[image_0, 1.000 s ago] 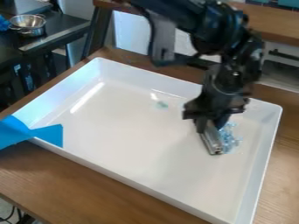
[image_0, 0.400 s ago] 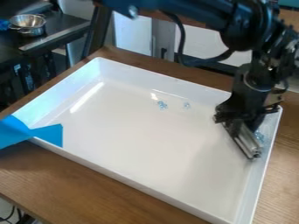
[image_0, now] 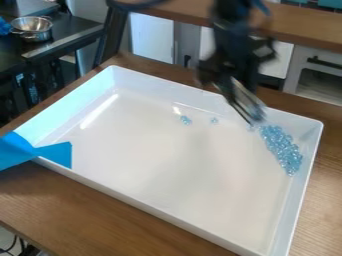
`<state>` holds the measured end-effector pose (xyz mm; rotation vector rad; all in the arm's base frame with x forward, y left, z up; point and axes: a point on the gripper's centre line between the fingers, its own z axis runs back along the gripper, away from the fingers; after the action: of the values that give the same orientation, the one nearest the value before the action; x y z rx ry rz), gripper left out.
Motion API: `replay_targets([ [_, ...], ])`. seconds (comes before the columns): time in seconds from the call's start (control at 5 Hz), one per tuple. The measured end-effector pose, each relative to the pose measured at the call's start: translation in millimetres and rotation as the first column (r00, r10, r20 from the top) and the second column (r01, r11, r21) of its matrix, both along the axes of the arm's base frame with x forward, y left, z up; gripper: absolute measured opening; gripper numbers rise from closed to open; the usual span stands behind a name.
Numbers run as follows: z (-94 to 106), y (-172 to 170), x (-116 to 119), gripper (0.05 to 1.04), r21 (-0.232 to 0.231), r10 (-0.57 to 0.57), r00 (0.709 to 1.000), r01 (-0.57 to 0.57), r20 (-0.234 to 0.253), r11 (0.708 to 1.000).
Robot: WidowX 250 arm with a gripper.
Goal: Sweep into pile
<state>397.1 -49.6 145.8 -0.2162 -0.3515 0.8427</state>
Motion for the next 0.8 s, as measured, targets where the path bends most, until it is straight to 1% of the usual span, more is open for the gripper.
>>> replay_targets([
  [0.2,0.5,44,-16,0.357,0.030,-0.025,1.000,0.024,0.015,0.999],
  [0.4,-16.3,91,-22,0.357,0.090,-0.083,0.996,0.080,0.023,0.993],
  [0.6,-45.5,138,-24,0.357,0.153,-0.130,0.992,0.126,0.011,0.980],
  [0.8,-68.7,146,-23,0.357,0.237,-0.182,0.983,0.182,-0.023,0.954],
])
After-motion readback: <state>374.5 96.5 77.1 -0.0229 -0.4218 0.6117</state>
